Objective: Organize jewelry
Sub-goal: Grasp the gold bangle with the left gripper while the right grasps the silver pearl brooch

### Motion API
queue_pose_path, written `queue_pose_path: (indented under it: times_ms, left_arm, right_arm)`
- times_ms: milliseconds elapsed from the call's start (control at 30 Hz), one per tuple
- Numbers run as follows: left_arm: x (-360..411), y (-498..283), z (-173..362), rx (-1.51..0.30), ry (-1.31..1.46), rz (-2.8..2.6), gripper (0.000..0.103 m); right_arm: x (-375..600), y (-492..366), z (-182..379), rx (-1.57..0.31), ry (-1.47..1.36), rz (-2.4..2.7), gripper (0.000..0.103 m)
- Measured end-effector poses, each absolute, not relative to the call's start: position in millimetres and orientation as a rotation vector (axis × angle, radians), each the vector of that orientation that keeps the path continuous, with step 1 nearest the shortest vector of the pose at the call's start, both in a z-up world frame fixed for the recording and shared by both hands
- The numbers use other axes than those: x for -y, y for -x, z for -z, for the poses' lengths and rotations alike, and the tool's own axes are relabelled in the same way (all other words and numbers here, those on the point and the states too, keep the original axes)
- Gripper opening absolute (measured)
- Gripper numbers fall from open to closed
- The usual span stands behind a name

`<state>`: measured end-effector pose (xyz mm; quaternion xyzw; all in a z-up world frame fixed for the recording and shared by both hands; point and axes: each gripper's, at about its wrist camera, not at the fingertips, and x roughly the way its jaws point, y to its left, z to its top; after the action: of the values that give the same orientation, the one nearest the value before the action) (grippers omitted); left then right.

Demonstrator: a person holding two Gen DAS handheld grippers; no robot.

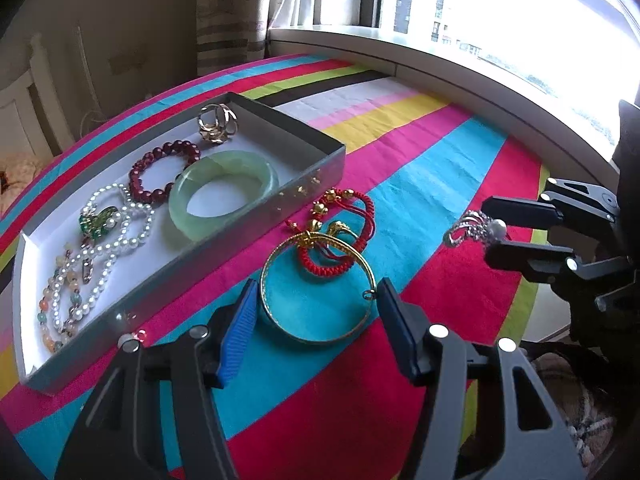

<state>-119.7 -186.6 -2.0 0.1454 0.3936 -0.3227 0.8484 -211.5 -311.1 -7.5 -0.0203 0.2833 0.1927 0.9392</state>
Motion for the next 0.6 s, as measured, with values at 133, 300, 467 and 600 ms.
queue_pose_path:
  times_ms: [133, 300, 467, 600]
  left_arm:
    - [179.2, 126.3, -0.5, -0.811, -0.296, 0.651, 0.059]
    - [167.2, 131.5, -1.0, -0.801, -0.275, 0.624, 0.059]
    - [162.6, 130.4, -0.7, -0.805, -0.265, 0.626, 0.059]
    - [164.0, 130.8, 0.6, -0.809, -0.278, 0.628, 0.059]
  right_arm:
    - [309.7, 209.7, 11.2, -0.592, 0.042, -0.390, 0.030]
    - [305.4, 209.7, 11.5, -0.598, 0.052, -0.393, 0.030]
    - [301.6, 204.7, 18.0, -0.654, 0.080, -0.377, 0.044]
    - [299.4, 203.4, 26.8, -0.668, 0.090, -0.363, 0.059]
